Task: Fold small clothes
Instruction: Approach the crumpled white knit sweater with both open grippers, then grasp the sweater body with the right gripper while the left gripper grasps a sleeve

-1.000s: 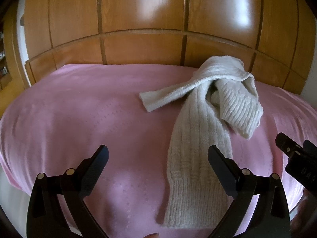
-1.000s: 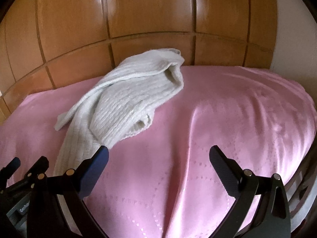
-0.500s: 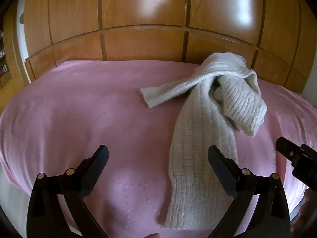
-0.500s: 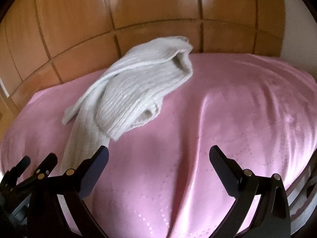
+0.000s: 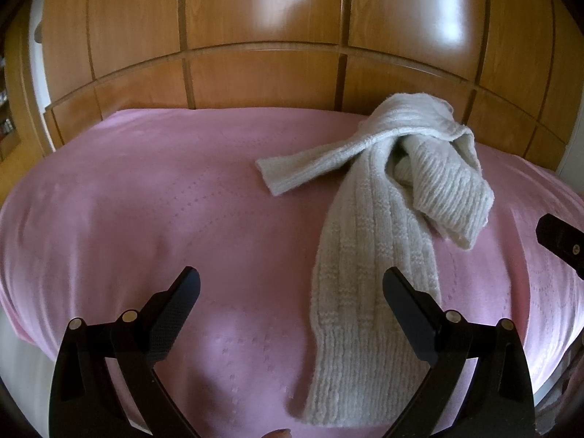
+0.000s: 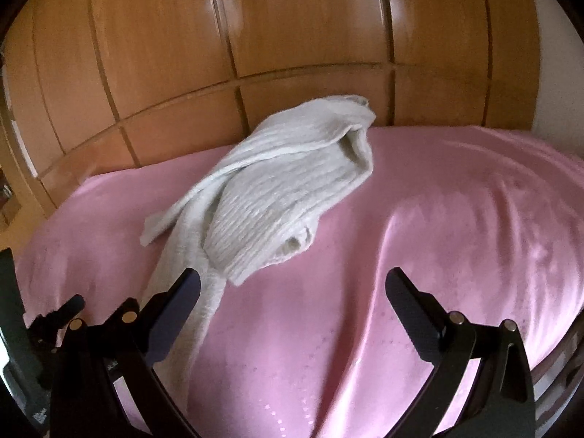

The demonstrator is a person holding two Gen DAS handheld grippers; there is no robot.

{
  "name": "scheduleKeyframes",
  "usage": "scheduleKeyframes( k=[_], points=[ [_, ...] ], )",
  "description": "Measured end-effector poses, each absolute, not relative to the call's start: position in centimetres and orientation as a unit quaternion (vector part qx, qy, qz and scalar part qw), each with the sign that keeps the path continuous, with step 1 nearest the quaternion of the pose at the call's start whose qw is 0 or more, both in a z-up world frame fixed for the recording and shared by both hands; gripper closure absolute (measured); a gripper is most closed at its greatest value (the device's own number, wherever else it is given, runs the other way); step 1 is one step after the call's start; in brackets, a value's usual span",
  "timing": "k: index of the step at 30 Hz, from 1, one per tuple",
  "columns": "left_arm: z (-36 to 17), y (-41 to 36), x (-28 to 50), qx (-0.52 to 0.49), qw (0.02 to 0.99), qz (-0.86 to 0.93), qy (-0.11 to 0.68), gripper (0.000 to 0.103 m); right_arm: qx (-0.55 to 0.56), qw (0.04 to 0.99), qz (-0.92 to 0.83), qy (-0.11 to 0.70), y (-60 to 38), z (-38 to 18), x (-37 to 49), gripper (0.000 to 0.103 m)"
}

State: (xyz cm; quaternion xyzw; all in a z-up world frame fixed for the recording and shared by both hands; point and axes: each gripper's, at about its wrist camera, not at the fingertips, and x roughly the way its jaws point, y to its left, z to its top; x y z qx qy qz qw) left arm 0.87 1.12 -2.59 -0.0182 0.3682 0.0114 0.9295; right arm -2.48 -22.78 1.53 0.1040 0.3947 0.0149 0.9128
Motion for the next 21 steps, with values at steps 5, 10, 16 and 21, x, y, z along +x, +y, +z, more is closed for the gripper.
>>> scheduleKeyframes(
  k=[5, 10, 16, 21],
  points=[
    [-2.8, 1.1, 1.1, -0.022, 0.928, 0.009, 0.372, 0.004, 0.132, 0.913, 0.039, 0.383, -23.3, 2.0, -2.5, 0.002],
    [-3.3, 0.9, 1.7, -0.022, 0.925, 0.001, 0.380, 0.004, 0.126, 0.916, 0.066, 0.374, -22.8, 2.7, -1.3, 0.003],
    [-3.7, 0.8, 1.8, -0.027, 0.924, -0.029, 0.381, 0.004, 0.161, 0.902, 0.111, 0.385, -22.2, 2.8, 2.7, 0.031],
    [-4.0, 0.8, 1.7, -0.050, 0.918, -0.080, 0.385, 0.004, 0.205, 0.879, 0.139, 0.408, -21.6, 1.6, 7.9, 0.045]
  ],
)
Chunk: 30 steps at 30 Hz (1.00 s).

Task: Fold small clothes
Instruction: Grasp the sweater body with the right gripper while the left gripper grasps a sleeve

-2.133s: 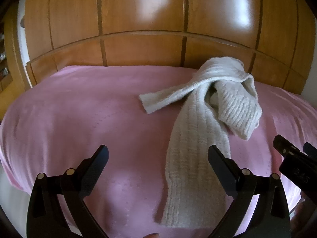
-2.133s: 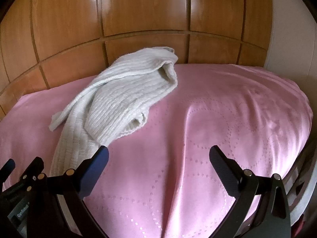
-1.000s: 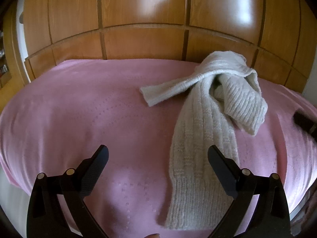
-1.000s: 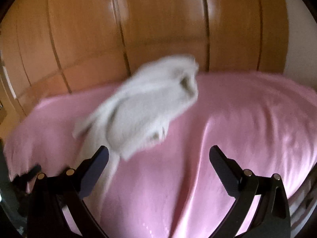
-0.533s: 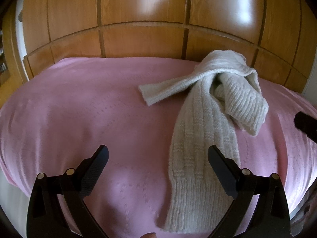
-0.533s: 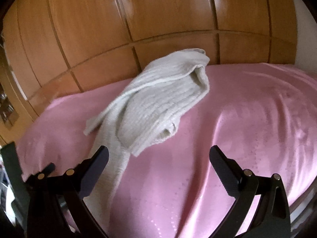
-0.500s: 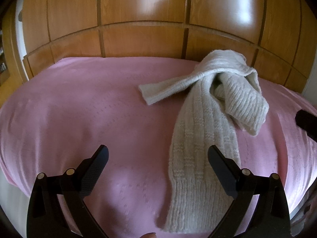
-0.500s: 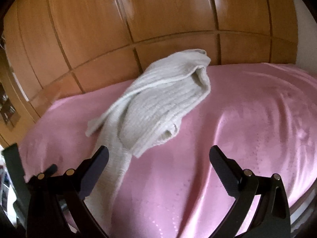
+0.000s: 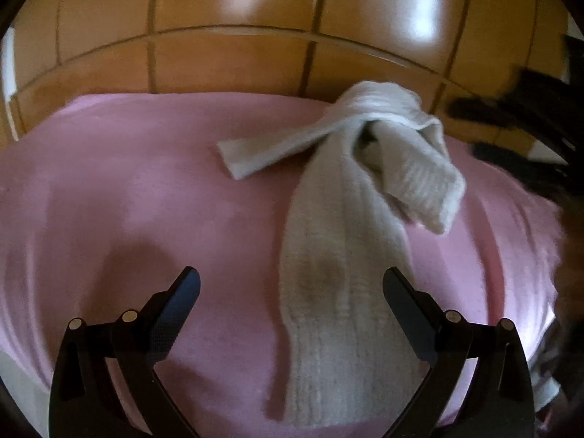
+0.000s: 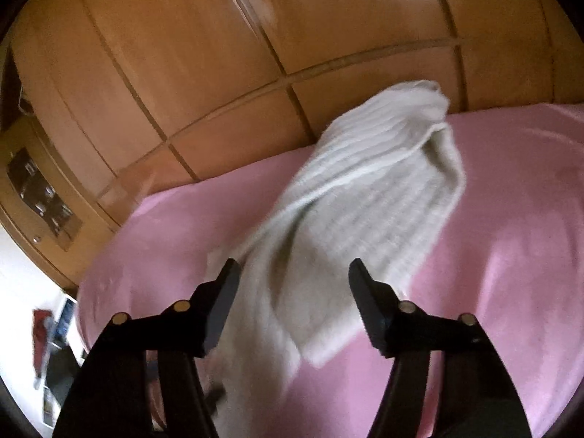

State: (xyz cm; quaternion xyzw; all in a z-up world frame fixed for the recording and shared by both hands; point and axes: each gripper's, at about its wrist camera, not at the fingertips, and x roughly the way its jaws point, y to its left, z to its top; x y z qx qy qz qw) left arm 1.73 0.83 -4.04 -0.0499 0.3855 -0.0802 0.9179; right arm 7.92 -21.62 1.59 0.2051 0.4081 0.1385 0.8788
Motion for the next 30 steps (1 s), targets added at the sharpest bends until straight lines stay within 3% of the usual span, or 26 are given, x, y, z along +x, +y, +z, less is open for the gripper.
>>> scheduleKeyframes(
  k=[5, 7, 10, 11, 12, 13, 15, 21, 30],
  points=[
    [-4.8, -0.1, 1.6, -0.037, 0.910, -0.128, 0.393, 0.011, 0.271, 0.826, 0.176, 0.461, -19.7, -1.6, 14.5, 0.050],
    [-5.3, -0.2, 1.9, -0.040, 0.902, -0.142, 0.406, 0.029, 0.279, 0.820, 0.177, 0.468, -18.8, -2.5, 16.5, 0.054],
    [-6.1, 0.0, 2.3, -0.053, 0.894, -0.151, 0.418, 0.042, 0.284, 0.823, 0.152, 0.467, -18.1, -3.3, 19.0, 0.068],
    [-6.1, 0.0, 2.4, -0.052, 0.895, -0.152, 0.416, 0.047, 0.284, 0.824, 0.145, 0.468, -18.0, -3.3, 19.6, 0.079],
    [-6.1, 0.1, 2.4, -0.053, 0.895, -0.153, 0.416, 0.060, 0.281, 0.826, 0.138, 0.468, -18.1, -3.3, 20.3, 0.093],
    [-6.1, 0.4, 2.6, -0.060, 0.893, -0.158, 0.417, 0.078, 0.277, 0.830, 0.133, 0.466, -18.4, -3.1, 20.6, 0.096],
    [-5.9, 1.1, 2.7, -0.080, 0.890, -0.167, 0.418, 0.095, 0.270, 0.837, 0.135, 0.456, -19.4, -2.1, 20.4, 0.097],
    [-3.8, 7.1, 5.4, -0.110, 0.905, -0.113, 0.396, 0.096, 0.237, 0.885, 0.104, 0.387, -28.0, 3.5, 17.0, 0.097],
    [1.4, 16.5, 15.3, -0.097, 0.937, 0.041, 0.333, 0.096, 0.128, 0.905, -0.185, 0.361, -47.0, 6.1, 18.8, 0.097]
  ],
)
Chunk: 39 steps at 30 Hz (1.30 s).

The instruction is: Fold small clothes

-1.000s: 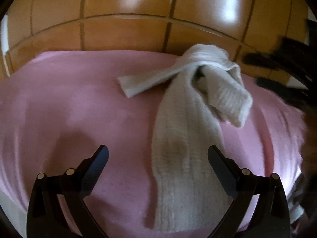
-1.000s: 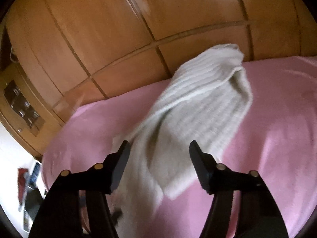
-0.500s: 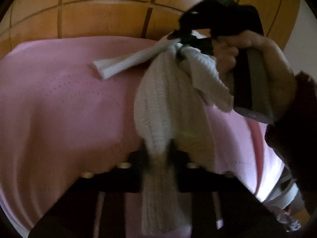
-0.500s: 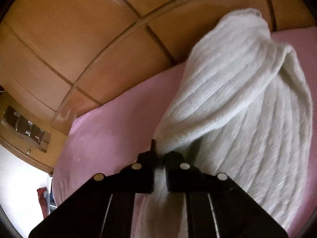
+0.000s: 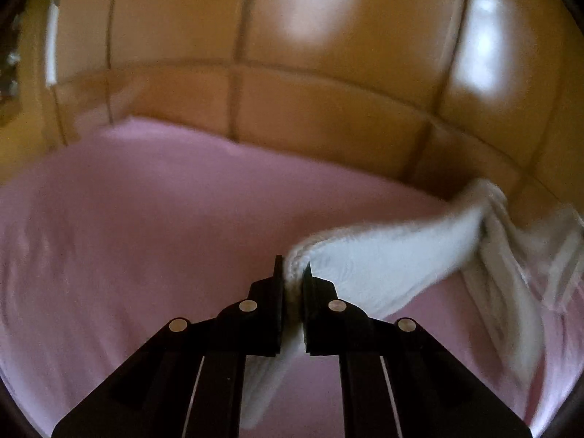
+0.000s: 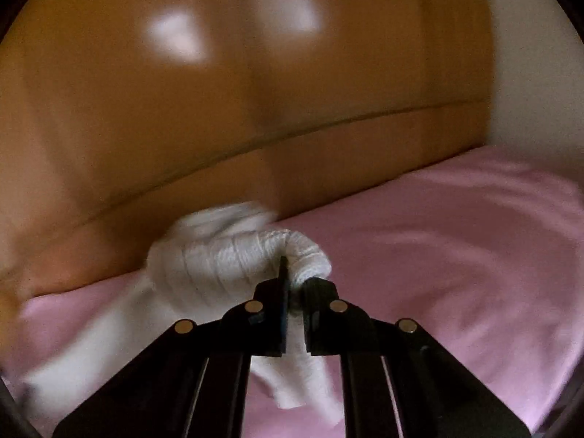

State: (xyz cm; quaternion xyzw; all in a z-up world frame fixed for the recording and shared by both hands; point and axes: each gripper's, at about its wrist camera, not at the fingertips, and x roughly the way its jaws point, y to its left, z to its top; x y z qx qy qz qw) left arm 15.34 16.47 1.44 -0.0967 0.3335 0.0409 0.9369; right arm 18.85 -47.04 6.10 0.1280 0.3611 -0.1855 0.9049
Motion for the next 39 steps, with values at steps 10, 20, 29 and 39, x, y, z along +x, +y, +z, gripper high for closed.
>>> scheduleKeyframes(
  k=[10, 20, 29, 39],
  points=[
    [4.7, 19.2, 21.2, -0.111, 0.944, 0.131, 0.282, 0.029, 0.164, 0.897, -0.162, 0.377, -49.2, 3.1, 14.5, 0.020],
    [0.1, 14.8, 17.0, -0.112, 0.929, 0.053, 0.350, 0.029, 0.357, 0.782, 0.175, 0.480, -33.1, -4.8, 8.8, 0.060],
    [-2.2, 11.1, 13.0, -0.117, 0.917, -0.013, 0.381, 0.029, 0.436, 0.752, 0.181, 0.459, -30.1, -5.9, 10.2, 0.071],
    [-3.9, 7.2, 14.8, -0.191, 0.877, -0.128, 0.422, 0.036, 0.373, 0.843, 0.117, 0.369, -36.0, 0.4, 5.7, 0.093]
  ],
)
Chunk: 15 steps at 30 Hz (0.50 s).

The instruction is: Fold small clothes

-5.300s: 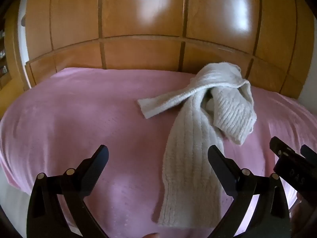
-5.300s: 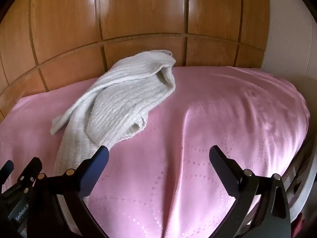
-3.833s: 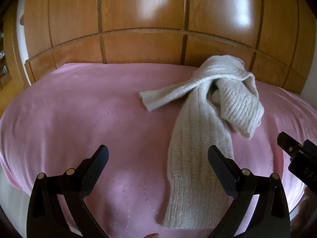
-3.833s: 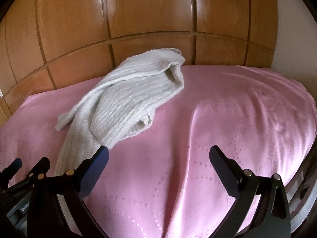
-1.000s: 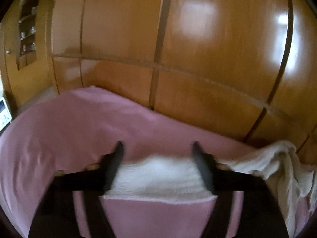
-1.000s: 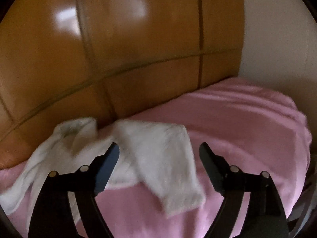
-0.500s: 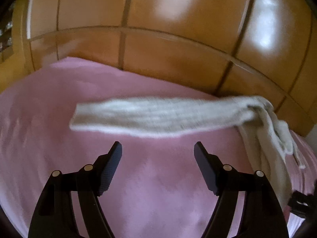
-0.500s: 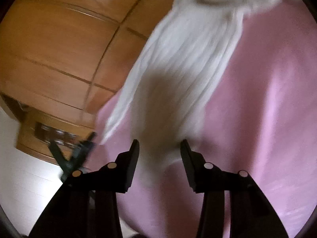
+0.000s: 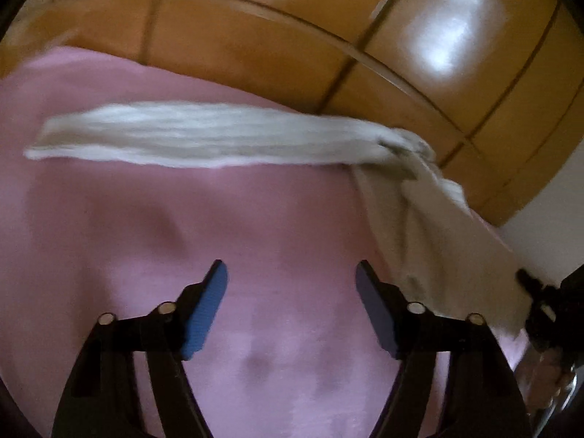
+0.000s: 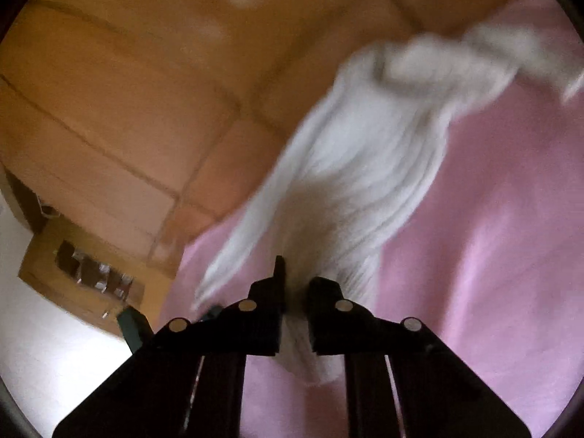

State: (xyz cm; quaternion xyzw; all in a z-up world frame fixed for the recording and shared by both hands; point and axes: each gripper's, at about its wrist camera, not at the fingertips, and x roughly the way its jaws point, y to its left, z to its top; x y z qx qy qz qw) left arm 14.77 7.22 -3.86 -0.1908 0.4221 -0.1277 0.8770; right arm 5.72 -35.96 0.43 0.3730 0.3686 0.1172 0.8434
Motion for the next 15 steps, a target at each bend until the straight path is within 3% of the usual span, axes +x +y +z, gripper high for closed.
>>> scheduleKeyframes(
  k=[11, 13, 14, 15],
  points=[
    [-7.3, -1.4, 19.7, -0.286, 0.782, -0.255, 0.492, 0.038, 0.347, 0.858, -0.050, 0.375, -48.2, -0.8, 4.5, 0.094],
    [-7.2, -3.4, 19.1, -0.264, 0.784, -0.271, 0.492, 0.038, 0.340, 0.855, -0.054, 0.389, -48.7, -1.4, 4.6, 0.093],
    [-7.2, -4.1, 18.9, -0.251, 0.789, -0.273, 0.490, 0.039, 0.336, 0.854, -0.053, 0.394, -48.7, -1.6, 4.7, 0.094],
    [-7.1, -4.7, 18.7, -0.239, 0.793, -0.272, 0.490, 0.058, 0.331, 0.854, -0.052, 0.399, -48.7, -1.7, 4.7, 0.094]
  ],
)
